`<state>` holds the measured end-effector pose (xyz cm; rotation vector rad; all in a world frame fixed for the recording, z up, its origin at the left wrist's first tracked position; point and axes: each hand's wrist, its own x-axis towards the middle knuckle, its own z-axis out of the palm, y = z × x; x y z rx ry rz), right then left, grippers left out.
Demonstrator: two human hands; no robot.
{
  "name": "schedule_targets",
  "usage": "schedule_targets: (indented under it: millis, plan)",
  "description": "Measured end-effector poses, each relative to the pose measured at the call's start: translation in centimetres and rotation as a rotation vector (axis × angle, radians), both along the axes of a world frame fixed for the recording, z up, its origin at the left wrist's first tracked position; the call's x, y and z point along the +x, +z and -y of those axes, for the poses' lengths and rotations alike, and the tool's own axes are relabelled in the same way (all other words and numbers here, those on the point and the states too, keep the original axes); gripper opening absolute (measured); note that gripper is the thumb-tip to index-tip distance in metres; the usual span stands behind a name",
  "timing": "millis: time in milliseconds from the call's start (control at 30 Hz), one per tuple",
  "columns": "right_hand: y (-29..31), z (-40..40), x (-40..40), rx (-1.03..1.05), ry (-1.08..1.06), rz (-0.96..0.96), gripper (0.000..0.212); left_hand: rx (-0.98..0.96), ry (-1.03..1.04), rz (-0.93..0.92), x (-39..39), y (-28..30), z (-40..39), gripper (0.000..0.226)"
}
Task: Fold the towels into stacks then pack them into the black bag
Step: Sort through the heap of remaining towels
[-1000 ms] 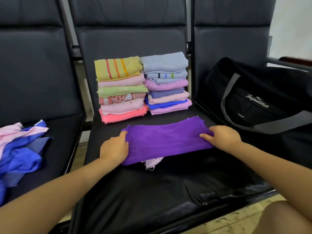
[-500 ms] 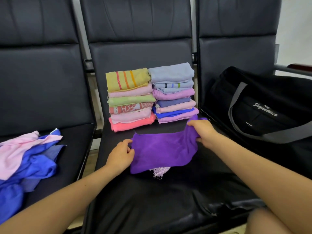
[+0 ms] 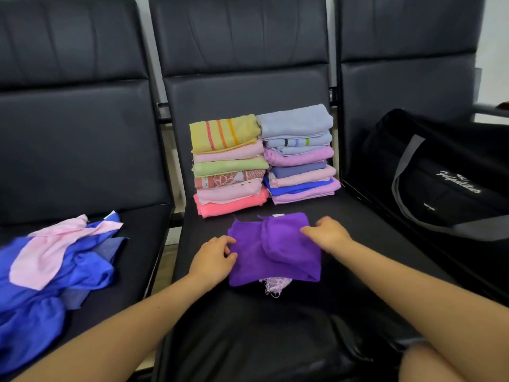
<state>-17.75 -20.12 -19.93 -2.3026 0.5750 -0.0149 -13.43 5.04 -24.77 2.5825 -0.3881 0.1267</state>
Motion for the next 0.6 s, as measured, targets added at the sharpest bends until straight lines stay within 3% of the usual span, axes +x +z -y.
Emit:
schedule_targets:
  millis: [100, 233, 333, 467, 600]
  plan:
    - [0.1, 0.1, -0.9, 0.397, -0.052, -0.242, 0.050, 0.019, 0.001, 0.004, 0.2, -0.1, 0.1, 0.033]
    - [0.0, 0.3, -1.2, 0.349, 0.008, -0.367, 0.047, 0.032, 0.023, -0.016, 0.3, 0.0, 0.4, 0.032]
    - [0.0, 0.1, -0.9, 0.375, -0.028, -0.287, 0.038, 0.020, 0.038, -0.034, 0.4, 0.2, 0.6, 0.030]
    - [0.8, -0.4, -0.6, 0.499, -0.080, -0.133, 0.041, -0.030, 0.018, -0.062, 0.6, 0.0, 0.2, 0.027]
    - [2.8, -1.5, 0.4, 0.406, -0.038, 0.084, 0.026, -0.108, 0.029, -0.056, 0.6, 0.0, -0.1, 0.026]
